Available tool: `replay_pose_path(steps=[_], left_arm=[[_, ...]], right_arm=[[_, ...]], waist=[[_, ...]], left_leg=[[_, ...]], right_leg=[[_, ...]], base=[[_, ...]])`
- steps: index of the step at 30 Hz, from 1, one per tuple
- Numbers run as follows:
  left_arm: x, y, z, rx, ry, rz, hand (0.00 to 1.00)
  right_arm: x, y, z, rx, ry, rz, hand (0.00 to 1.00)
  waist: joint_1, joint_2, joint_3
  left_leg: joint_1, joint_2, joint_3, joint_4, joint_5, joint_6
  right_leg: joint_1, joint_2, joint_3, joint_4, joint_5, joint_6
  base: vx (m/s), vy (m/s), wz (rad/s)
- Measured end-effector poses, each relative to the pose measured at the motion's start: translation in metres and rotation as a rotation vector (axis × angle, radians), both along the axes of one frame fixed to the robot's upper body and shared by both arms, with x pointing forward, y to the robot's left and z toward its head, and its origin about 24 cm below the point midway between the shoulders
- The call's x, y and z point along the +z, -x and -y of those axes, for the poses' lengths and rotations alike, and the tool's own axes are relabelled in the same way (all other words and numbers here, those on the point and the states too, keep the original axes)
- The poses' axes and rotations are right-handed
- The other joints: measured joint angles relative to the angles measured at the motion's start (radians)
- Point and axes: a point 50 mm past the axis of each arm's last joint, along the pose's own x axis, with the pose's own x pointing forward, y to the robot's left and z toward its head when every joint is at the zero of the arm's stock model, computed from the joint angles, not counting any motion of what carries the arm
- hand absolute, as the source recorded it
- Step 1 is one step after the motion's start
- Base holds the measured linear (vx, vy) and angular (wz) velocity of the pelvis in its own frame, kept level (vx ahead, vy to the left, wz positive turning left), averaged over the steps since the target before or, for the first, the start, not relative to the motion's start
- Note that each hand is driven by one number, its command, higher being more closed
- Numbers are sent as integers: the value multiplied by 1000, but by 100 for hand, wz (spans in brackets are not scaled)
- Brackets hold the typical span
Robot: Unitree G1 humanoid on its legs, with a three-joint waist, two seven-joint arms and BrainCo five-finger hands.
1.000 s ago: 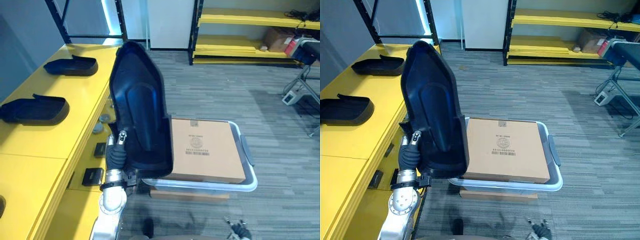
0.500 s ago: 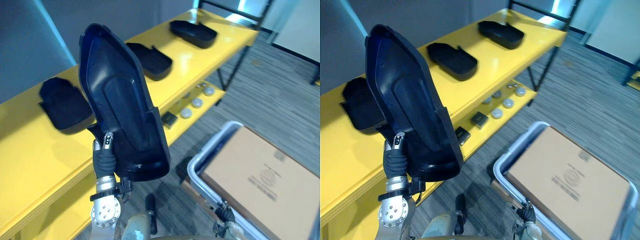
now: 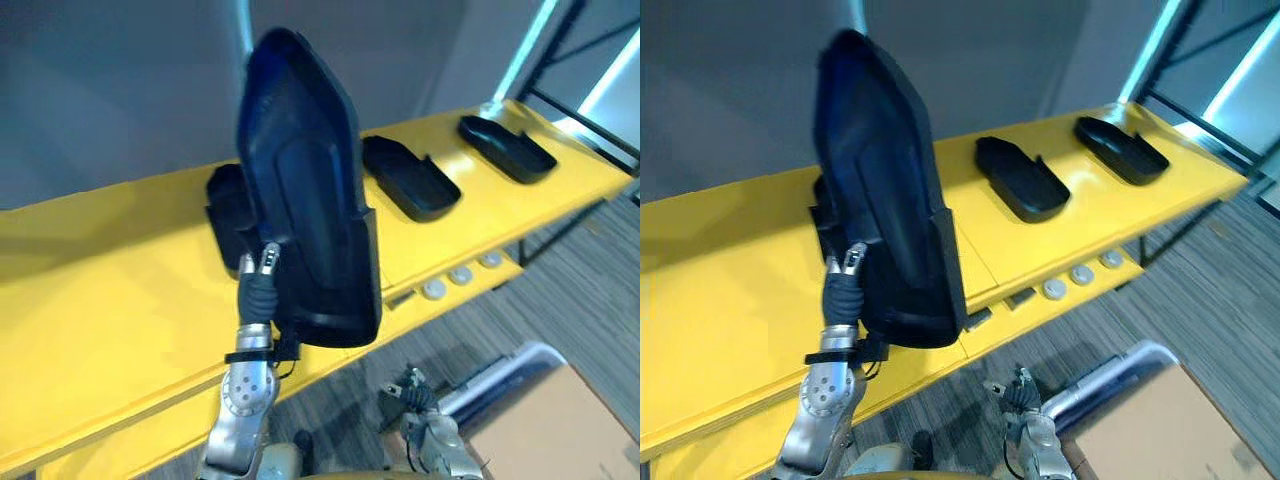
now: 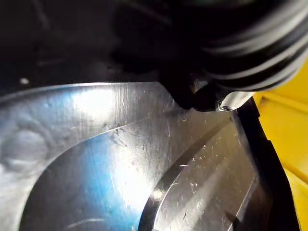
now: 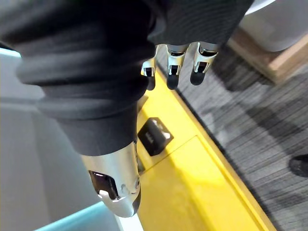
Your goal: Walk over and take plastic housings, then place them on the shelf
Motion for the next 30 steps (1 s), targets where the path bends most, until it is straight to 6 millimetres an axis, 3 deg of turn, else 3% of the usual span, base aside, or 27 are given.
replay_pose_path(steps=[2, 3, 5, 8, 13, 16, 17, 18, 20, 21, 22, 23, 24, 25, 26, 27, 28, 29, 30], left_arm=[[1, 2, -3, 14, 3, 2, 100], [-2, 4, -3, 18, 11, -13, 100], [-5, 8, -5, 34, 21, -30, 100], [-6, 11, -15, 83, 37, -43, 100], [-7, 12, -44, 208, 26, -42, 100], [-9, 16, -62, 298, 12, -54, 100], [-9, 17, -68, 329, 15, -52, 100], [-7, 17, -70, 348, 31, -46, 100], [-8, 18, -77, 380, 31, -50, 100], [-8, 19, -78, 385, 31, -51, 100], [-9, 20, -82, 398, 36, -53, 100], [-10, 20, -82, 397, 41, -56, 100], [-10, 19, -82, 394, 50, -57, 100], [-11, 19, -80, 388, 75, -47, 100], [-12, 18, -79, 385, 82, -52, 100], [-15, 16, -76, 373, 95, -62, 100], [-17, 13, -77, 374, 85, -72, 100], [-25, 11, -79, 377, 80, -108, 100], [-33, 11, -78, 371, 82, -147, 100]], right_arm=[[2, 0, 1, -7, 6, 11, 0], [1, 1, 3, -12, 10, 6, 0], [4, 2, 9, -25, 25, 20, 0], [4, 3, 16, -35, 42, 19, 0], [-1, 16, 21, -83, 38, -14, 0], [-4, 26, 22, -99, 35, -34, 0], [-6, 30, 23, -116, 29, -45, 0], [-5, 28, 26, -117, 38, -42, 0], [-5, 27, 29, -113, 46, -46, 0], [-5, 24, 29, -112, 47, -41, 0], [-3, 19, 29, -108, 50, -30, 0], [-4, 17, 29, -104, 53, -33, 0], [-6, 17, 31, -100, 57, -46, 0], [-6, 13, 36, -100, 69, -50, 0], [-6, 15, 38, -100, 77, -57, 0], [-10, 18, 39, -99, 78, -86, 0], [-14, 20, 30, -93, 53, -112, 0], [-21, 27, 15, -83, 12, -157, 0], [-22, 29, 12, -75, 5, -170, 0]], waist=[[8, -25, -8], [9, -5, -9], [5, 23, -28], [28, 46, -41], [33, 19, -42], [26, 5, -37], [19, 4, -27], [16, 28, -18], [23, 39, -13], [21, 36, -13], [20, 17, -5], [14, 10, -6], [1, 3, -15], [-6, 20, -25], [-6, 35, -34], [-9, 28, -42], [-16, 4, -37], [-19, -25, -40], [-16, -31, -42]], left_leg=[[-7, -36, -44, 57, -51, -25], [-13, -21, -48, 94, -86, -36], [-39, 65, 21, 126, -107, -59], [-38, 92, 8, 112, -101, -63], [-28, 86, -28, 92, -86, -81], [-49, 67, 20, 75, -35, -144], [-61, 110, 165, 72, -64, -145], [-71, 213, 340, 116, -83, -114], [-70, 346, 478, 171, -86, -101], [-72, 378, 475, 195, -90, -103], [-70, 442, 433, 270, -91, -103], [-69, 455, 397, 283, -90, -105], [-69, 469, 334, 270, -79, -119], [-50, 500, 246, 181, -37, -122], [-35, 505, 204, 123, -17, -172], [-17, 449, 171, 81, -67, -301], [-32, 419, 170, 89, -67, -295], [-52, 389, 159, 107, -68, -286], [-58, 376, 162, 137, -85, -269]], right_leg=[[28, -25, -4, -95, 98, -18], [49, -23, -37, -99, 96, 15], [82, 2, -108, -138, 92, 5], [111, 30, -136, -184, 102, -11], [166, 30, -195, -234, 103, -13], [189, -15, -270, -250, 103, -12], [200, -30, -311, -261, 109, -12], [202, -29, -342, -252, 109, -12], [200, -44, -342, -225, 109, -12], [200, -55, -339, -215, 109, -11], [199, -104, -325, -190, 111, -4], [198, -125, -317, -190, 117, 12], [185, -154, -305, -196, 123, 38], [173, -192, -283, -207, 148, 112], [161, -200, -281, -210, 162, 137], [153, -230, -259, -236, 192, 171], [153, -246, -250, -250, 198, 170], [169, -227, -265, -294, 227, 169], [196, -227, -288, -346, 312, 137]], base=[[157, -225, 97], [149, -254, 71], [144, -253, 69], [114, -154, 20], [66, -63, 34], [-5, 18, 75], [-50, 94, 102], [-44, 87, 88], [-3, 114, 30], [-1, 258, 1], [-17, 257, -3], [-44, 382, -6], [-35, 574, -8], [-29, 634, -9], [-11, 596, -7], [-21, 477, 7], [-44, 440, 23], [-39, 431, 18], [-45, 299, 4]])
